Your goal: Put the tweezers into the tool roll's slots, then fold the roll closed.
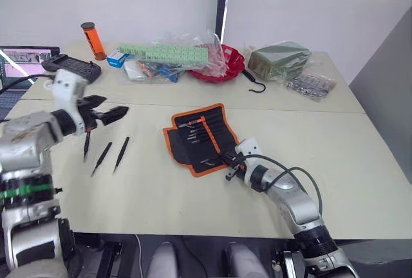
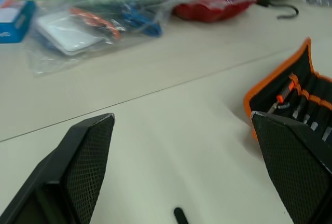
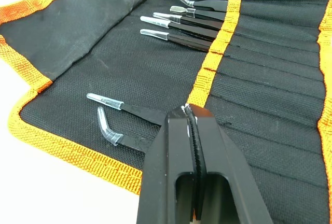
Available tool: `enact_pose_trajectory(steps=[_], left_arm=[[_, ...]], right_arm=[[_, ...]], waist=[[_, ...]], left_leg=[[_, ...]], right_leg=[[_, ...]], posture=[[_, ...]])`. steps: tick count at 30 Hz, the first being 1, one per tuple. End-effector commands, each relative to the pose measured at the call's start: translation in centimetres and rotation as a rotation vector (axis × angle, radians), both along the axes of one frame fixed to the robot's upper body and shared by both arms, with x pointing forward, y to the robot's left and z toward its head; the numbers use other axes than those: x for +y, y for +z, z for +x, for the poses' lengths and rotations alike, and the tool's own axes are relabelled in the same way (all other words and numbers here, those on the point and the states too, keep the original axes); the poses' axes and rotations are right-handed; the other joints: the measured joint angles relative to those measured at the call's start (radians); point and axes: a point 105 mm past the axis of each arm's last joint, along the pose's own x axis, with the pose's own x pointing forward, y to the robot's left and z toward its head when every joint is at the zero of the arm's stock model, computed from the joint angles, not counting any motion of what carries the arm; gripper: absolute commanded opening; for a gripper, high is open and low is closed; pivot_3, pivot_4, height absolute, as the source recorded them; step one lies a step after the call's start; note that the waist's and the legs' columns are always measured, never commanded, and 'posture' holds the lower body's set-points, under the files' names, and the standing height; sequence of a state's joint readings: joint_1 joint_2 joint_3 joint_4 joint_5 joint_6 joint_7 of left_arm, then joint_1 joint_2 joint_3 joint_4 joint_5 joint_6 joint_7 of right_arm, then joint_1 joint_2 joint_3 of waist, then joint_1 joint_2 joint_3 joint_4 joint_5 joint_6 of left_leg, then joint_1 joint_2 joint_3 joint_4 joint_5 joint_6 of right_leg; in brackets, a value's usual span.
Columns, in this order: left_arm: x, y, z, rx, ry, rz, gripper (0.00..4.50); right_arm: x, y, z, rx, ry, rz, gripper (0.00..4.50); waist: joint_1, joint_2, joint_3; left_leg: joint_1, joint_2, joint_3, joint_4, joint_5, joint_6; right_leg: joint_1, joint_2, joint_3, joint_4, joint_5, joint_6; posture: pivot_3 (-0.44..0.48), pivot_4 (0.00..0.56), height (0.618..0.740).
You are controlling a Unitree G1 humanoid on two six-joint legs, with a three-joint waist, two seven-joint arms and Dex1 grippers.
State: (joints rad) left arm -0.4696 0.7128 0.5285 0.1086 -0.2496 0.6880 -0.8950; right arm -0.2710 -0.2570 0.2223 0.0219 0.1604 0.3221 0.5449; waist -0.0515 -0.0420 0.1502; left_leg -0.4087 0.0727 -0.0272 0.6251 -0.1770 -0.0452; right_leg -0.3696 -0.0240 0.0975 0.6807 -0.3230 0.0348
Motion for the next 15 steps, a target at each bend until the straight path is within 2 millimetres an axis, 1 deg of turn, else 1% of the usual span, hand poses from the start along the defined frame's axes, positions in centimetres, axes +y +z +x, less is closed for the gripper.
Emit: enact_pose_trajectory(steps=[1,3,5,6,7,9,12,15], left_arm=[[3.6,1.3,-2.9,-0.125,0.146,0.005,4.48],[5.4,0.1,-5.0,-0.124,0.224,0.011,4.48],[7.3,-2.0,-7.7,-0.104,0.336,0.043,4.48],[7.9,-2.9,-8.8,-0.092,0.376,0.061,4.48],[8.2,-3.5,-9.9,-0.098,0.408,0.072,4.48],[8.7,-4.6,-11.7,-0.094,0.466,0.068,4.48],[9.1,-6.4,-14.1,-0.068,0.521,0.063,4.48],[9.3,-7.1,-15.6,-0.065,0.551,0.043,4.48]], right_arm=[[-0.6,-3.9,-0.8,0.130,-0.002,-0.082,0.00],[-0.4,-4.0,-0.8,0.133,0.013,-0.083,0.00],[-0.2,-4.1,-0.9,0.138,0.035,-0.088,0.00],[-0.1,-4.2,-0.9,0.139,0.041,-0.089,0.00],[0.0,-4.2,-1.0,0.140,0.047,-0.089,0.00],[0.1,-4.3,-1.0,0.141,0.053,-0.089,0.00],[0.2,-4.4,-1.1,0.144,0.063,-0.091,0.00],[0.3,-4.5,-1.2,0.149,0.074,-0.092,0.00]], waist=[[-0.001,0.000,0.000],[0.001,-0.001,0.000],[-0.003,-0.001,-0.001],[-0.003,-0.001,-0.001],[-0.003,-0.001,-0.001],[-0.001,-0.006,-0.004],[0.005,-0.008,-0.005],[0.006,-0.009,-0.005]], left_leg=[[0.001,0.000,0.000,0.000,0.000,0.000],[0.003,0.000,0.001,-0.001,0.000,0.000],[0.004,0.002,0.002,-0.001,0.000,0.000],[0.004,0.002,0.004,-0.002,0.000,-0.001],[0.005,0.002,0.005,-0.002,-0.001,-0.001],[0.004,0.003,0.005,-0.002,-0.001,-0.001],[0.005,0.005,0.005,-0.002,-0.001,-0.002],[0.006,0.005,0.006,-0.003,-0.003,-0.005]], right_leg=[[0.001,0.000,0.000,0.000,0.000,0.000],[0.002,0.000,0.000,0.000,-0.001,-0.001],[0.002,-0.001,0.000,-0.001,-0.001,-0.001],[0.002,-0.002,0.000,-0.002,-0.001,-0.001],[0.002,-0.003,0.000,-0.002,-0.001,-0.002],[0.001,-0.002,0.000,-0.002,-0.001,-0.003],[0.002,-0.002,-0.001,-0.004,-0.002,-0.004],[0.002,-0.002,-0.001,-0.004,-0.003,-0.006]], posture=[[0.000,0.150,0.738],[0.000,0.150,0.738],[0.000,0.150,0.738],[0.000,0.150,0.738],[0.000,0.150,0.738],[0.000,0.150,0.738],[0.000,0.150,0.738],[0.000,0.150,0.738]])
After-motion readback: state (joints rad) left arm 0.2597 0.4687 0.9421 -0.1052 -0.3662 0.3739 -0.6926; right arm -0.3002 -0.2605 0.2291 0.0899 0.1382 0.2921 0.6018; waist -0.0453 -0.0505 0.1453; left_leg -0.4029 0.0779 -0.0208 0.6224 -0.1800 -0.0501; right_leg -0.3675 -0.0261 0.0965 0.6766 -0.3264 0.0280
